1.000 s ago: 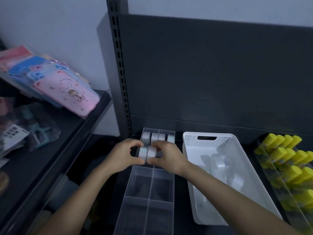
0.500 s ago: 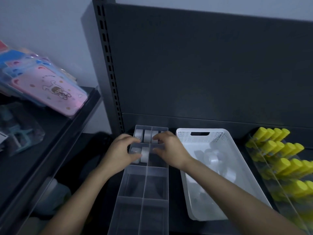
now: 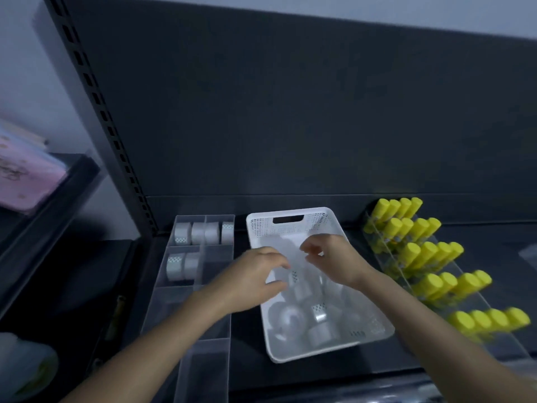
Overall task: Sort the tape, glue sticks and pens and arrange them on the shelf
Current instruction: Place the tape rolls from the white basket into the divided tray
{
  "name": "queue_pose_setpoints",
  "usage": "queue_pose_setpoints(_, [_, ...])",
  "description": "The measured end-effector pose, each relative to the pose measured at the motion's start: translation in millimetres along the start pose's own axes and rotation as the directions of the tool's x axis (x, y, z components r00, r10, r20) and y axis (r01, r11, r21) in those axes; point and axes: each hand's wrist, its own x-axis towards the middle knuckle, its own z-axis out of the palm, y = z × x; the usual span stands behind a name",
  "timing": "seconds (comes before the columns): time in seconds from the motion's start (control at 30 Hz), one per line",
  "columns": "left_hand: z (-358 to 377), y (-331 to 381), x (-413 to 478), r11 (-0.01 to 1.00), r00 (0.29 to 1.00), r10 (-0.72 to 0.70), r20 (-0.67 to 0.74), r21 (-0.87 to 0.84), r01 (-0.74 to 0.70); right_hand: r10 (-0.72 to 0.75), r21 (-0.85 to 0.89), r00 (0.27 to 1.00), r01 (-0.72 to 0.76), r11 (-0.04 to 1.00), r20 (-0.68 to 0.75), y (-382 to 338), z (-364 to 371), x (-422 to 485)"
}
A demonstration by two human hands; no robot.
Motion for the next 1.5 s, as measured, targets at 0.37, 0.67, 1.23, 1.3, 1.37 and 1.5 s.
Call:
queue_pose_setpoints(0.37, [24, 21, 51, 0.941, 0.888, 0.064, 0.455, 0.268, -0.205, 0.091, 0.098, 0.984, -0.076, 0.992, -0.155, 24, -11, -21])
queue_pose_setpoints(0.67, [34, 20, 54, 0.903, 0.906, 0.066, 0.418, 0.362, -0.233, 0.105, 0.177, 0.973, -0.069, 0.982, -0.206, 27, -9, -33])
queue_pose_setpoints(1.23, [-20, -1, 24, 0.992, 0.968, -0.12, -0.22, 0.011, 0.125, 0.077, -0.445, 0.969, 0.036, 0.895, 0.234, 21, 12, 23])
queue_pose_setpoints(1.3, [-22, -4, 20, 0.988, 0.959, -0.152, -0.238, -0.014, 0.153, 0.104, -0.437, 0.97, 0.003, 0.899, 0.221, 18, 16, 26])
queue_pose_setpoints(1.37, [-24, -6, 16, 0.984, 0.95, -0.176, -0.258, -0.035, 0.173, 0.104, -0.42, 0.973, -0.008, 0.907, 0.205, 18, 19, 29])
queue_pose_setpoints(1.5, [-30, -11, 12, 0.979, 0.932, -0.206, -0.298, -0.051, 0.2, 0.115, -0.32, 0.966, -0.036, 0.947, 0.233, 19, 16, 37])
